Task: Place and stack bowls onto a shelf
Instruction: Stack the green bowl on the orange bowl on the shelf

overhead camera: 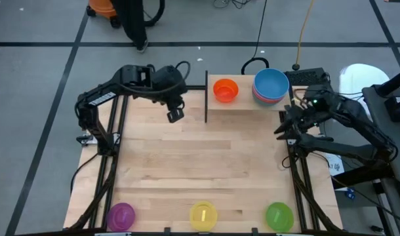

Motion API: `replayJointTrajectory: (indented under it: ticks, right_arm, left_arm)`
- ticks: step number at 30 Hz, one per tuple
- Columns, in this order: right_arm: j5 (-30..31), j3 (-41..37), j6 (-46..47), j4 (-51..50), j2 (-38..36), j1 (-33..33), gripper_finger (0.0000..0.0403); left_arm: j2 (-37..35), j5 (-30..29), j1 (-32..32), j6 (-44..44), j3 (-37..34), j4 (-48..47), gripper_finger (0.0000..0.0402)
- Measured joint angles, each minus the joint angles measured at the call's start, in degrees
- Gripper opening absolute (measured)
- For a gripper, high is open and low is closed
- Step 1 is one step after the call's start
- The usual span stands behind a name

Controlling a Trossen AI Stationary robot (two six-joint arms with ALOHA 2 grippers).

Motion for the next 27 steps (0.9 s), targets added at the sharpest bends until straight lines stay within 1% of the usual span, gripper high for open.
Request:
replayJointTrajectory:
  ticks: [4,6,14,17,20,24,27]
  right_arm:
    - [-0.57,-3.13,6.96,-0.2,-0.01,4.08,0.0113]
    - [-0.61,-4.51,10.18,-0.18,-0.03,6.56,0.0113]
    - [-0.52,-8.51,22.06,0.94,-0.03,19.3,0.0113]
    - [-0.29,-10.92,27.57,3.86,-0.03,24.73,0.0113]
    - [0.34,-14.02,32.79,10.9,0.17,30.52,0.0113]
    - [4.25,-17.6,37.58,20.27,1.63,39.15,0.0113]
    - [8.41,-18.63,38.19,21.93,3.91,45.71,0.0113]
  left_arm:
    - [0.01,0.13,-0.6,0.05,0.0,-3.76,0.0074]
    - [0.01,0.08,-0.82,-0.01,-0.15,-3.57,0.0074]
    - [0.01,0.1,-0.73,0.52,-0.22,-4.61,0.0074]
    - [0.01,0.1,-0.73,1.52,-0.22,-4.93,0.0074]
    - [0.01,0.1,-0.73,1.54,-0.22,-4.94,0.0074]
    - [0.01,0.1,-0.73,1.58,-0.22,-5.33,0.0074]
    - [-0.22,0.1,-0.71,2.2,-0.26,-6.42,0.0074]
